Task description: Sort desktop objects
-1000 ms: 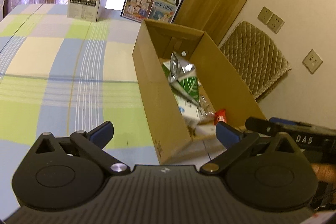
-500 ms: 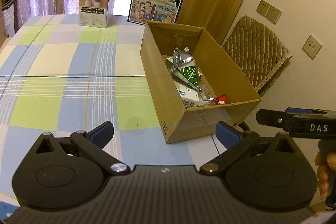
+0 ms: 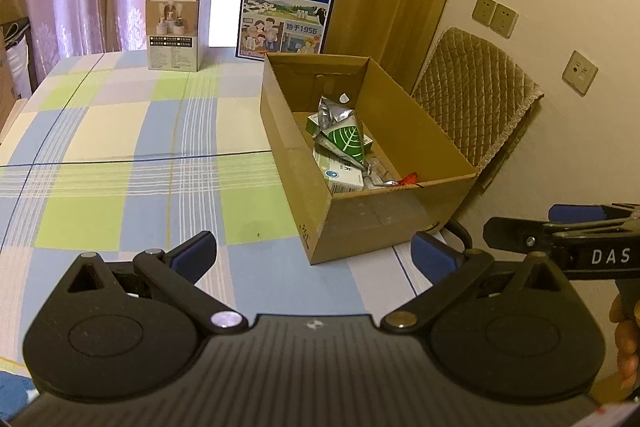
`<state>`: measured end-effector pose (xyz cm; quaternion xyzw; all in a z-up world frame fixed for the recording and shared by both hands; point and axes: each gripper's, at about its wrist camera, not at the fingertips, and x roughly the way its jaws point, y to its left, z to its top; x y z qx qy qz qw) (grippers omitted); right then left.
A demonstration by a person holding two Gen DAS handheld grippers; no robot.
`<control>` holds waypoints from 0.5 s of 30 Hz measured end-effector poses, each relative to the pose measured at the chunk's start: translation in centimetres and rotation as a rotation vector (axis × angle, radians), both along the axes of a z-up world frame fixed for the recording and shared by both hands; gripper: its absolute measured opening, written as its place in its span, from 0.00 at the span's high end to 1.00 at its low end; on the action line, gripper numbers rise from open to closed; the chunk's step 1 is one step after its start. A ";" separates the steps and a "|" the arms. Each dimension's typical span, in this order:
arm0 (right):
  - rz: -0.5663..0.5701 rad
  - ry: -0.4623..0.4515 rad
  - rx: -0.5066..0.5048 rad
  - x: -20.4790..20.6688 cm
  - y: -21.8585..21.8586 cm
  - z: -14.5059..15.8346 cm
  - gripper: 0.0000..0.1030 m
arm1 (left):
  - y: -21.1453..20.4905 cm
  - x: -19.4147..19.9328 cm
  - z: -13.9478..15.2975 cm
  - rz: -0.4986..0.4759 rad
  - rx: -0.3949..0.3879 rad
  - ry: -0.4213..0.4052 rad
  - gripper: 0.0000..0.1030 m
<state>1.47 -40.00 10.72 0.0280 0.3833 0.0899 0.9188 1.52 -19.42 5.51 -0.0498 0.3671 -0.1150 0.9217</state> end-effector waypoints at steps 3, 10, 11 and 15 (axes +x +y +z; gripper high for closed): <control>-0.002 -0.005 0.007 -0.4 -0.2 0.2 0.02 | -0.1 -0.3 0.2 0.002 0.010 -0.006 0.01; 0.000 -0.007 0.015 -0.9 -0.1 0.3 0.02 | -0.2 -1.0 0.4 0.011 0.044 -0.017 0.01; -0.002 -0.007 0.017 -0.9 -0.2 0.3 0.02 | -0.2 -1.1 0.4 0.017 0.051 -0.020 0.01; -0.008 -0.010 0.023 -1.0 -0.3 0.3 0.02 | -0.1 -1.2 0.5 0.028 0.079 -0.025 0.01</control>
